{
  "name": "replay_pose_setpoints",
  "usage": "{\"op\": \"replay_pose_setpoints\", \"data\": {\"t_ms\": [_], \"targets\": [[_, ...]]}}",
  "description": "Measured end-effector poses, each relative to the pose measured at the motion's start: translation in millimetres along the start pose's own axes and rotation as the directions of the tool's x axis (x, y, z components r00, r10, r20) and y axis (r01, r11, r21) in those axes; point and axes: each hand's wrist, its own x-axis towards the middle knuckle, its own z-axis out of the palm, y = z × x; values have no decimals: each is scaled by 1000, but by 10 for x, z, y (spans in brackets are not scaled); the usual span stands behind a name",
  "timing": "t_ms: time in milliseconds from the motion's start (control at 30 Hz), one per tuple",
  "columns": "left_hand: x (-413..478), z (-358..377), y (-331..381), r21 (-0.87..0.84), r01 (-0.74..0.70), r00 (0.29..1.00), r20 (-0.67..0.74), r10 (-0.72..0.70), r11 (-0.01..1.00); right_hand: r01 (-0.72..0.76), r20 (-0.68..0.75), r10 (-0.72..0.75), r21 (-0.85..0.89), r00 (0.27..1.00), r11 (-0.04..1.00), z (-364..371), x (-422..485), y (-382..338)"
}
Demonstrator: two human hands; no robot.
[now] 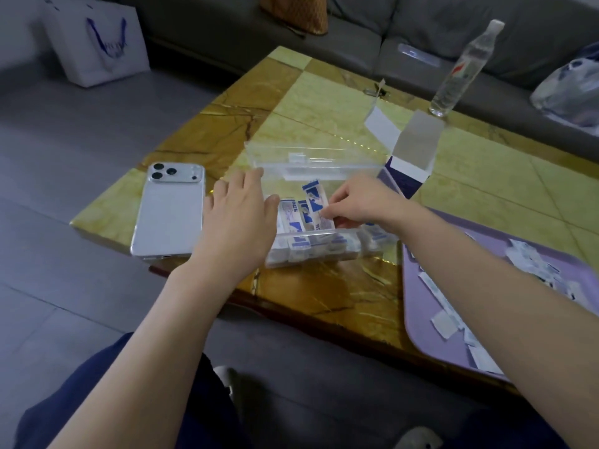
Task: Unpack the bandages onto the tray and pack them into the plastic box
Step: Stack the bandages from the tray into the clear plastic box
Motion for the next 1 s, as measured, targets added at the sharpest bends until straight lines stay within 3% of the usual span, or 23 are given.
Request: {"op": "replay_pose_setpoints", "data": {"t_ms": [133, 267, 433, 800, 1000], "targets": [[3, 6, -7, 6, -5, 1000, 8, 5, 1000, -39, 28, 44, -135, 999, 990, 63, 62, -44], [2, 14, 4, 6, -3, 1000, 25, 3, 1000, -72, 83, 83, -129, 993, 989, 67, 84, -73], [9, 13, -6, -10, -6, 1000, 23, 7, 1000, -21, 75, 40, -243, 996, 970, 81, 79, -111], [4, 26, 17, -29, 3, 1000, 30, -2, 1000, -66, 61, 79, -190, 995, 980, 106, 89, -186], [-2, 37, 31, -20, 3, 999, 33, -2, 1000, -18, 100, 47, -275, 994, 961, 102, 61, -193]]}}
